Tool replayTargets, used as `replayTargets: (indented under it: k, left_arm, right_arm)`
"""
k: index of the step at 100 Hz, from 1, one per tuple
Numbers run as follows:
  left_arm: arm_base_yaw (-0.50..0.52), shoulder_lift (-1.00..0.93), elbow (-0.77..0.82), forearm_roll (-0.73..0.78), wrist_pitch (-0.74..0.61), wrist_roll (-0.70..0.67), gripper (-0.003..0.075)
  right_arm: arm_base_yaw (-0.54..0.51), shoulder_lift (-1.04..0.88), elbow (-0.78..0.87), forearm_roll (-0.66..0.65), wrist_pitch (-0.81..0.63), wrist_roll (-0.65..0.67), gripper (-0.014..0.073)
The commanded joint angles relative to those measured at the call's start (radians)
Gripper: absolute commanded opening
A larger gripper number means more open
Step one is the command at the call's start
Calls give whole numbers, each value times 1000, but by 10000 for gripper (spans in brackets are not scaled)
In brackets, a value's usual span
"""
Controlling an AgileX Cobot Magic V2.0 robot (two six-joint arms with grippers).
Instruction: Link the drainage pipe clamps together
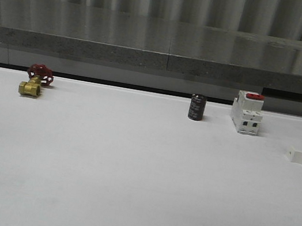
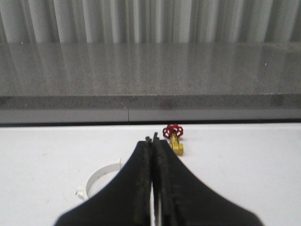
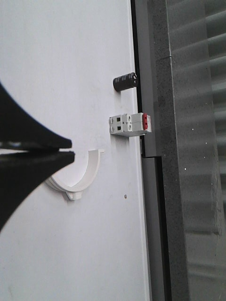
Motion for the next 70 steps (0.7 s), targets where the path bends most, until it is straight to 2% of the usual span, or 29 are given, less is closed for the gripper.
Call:
replayTargets:
  k: [1,27,61,68,70]
  left_arm:
    - [3,96,-133,-13,80,1,-20]
    - [3,312,-299,-29,348,1,-20]
    - [3,435,-304,-40,368,1,-15]
    - [3,444,-304,-40,381,1,29]
    - [3,445,-304,-40,383,1,65]
  right_arm:
    - [-2,-21,-15,-2,-80,-6,-69]
    - [-2,-21,-15,-2,-80,-6,-69]
    - [-2,-21,-15,-2,-80,-6,-69]
    - [-2,-21,-15,-2,-80,-6,-69]
    - [-2,-21,-15,-2,-80,-6,-69]
